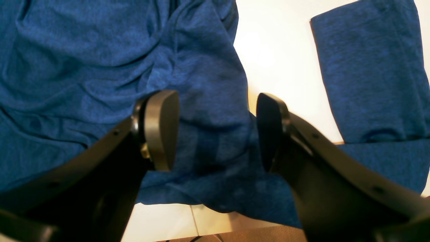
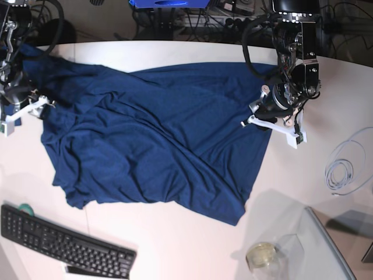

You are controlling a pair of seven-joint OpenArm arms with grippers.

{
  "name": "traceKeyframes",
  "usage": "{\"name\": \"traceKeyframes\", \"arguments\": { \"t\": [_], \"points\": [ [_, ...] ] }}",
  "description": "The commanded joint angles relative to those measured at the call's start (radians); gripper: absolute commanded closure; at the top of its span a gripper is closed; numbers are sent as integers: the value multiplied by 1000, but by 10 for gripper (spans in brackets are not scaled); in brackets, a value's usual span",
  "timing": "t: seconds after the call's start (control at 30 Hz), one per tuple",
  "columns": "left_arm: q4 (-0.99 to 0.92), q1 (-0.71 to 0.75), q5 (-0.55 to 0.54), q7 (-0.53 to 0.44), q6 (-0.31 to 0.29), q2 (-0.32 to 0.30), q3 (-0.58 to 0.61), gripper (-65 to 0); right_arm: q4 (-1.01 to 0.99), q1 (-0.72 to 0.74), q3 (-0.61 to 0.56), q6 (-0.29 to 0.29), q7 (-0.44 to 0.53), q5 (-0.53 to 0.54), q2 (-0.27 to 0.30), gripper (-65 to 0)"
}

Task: Layout the t-shirt on the table in an organized manner, then fold the t-shirt properly
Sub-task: 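Release the shirt with the left gripper and lower it onto the fabric, then grasp the shirt edge with the left gripper and pull it outward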

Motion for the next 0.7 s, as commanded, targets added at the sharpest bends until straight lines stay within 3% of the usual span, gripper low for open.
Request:
{"name": "traceKeyframes", "arguments": {
  "t": [0.0, 0.57, 0.6, 0.67],
  "points": [
    [13, 1, 7, -11, 2, -10, 17, -197, 14, 6, 5, 8, 18, 7, 11, -347],
    [-107, 4, 7, -16, 2, -15, 36, -183, 11, 5, 5, 9, 18, 7, 11, -347],
    [-107, 4, 7, -16, 2, -15, 36, -173, 11, 5, 5, 9, 18, 7, 11, -347],
    [-107, 4, 7, -16, 2, -15, 36, -89, 11, 5, 5, 9, 18, 7, 11, -347]
  ]
}}
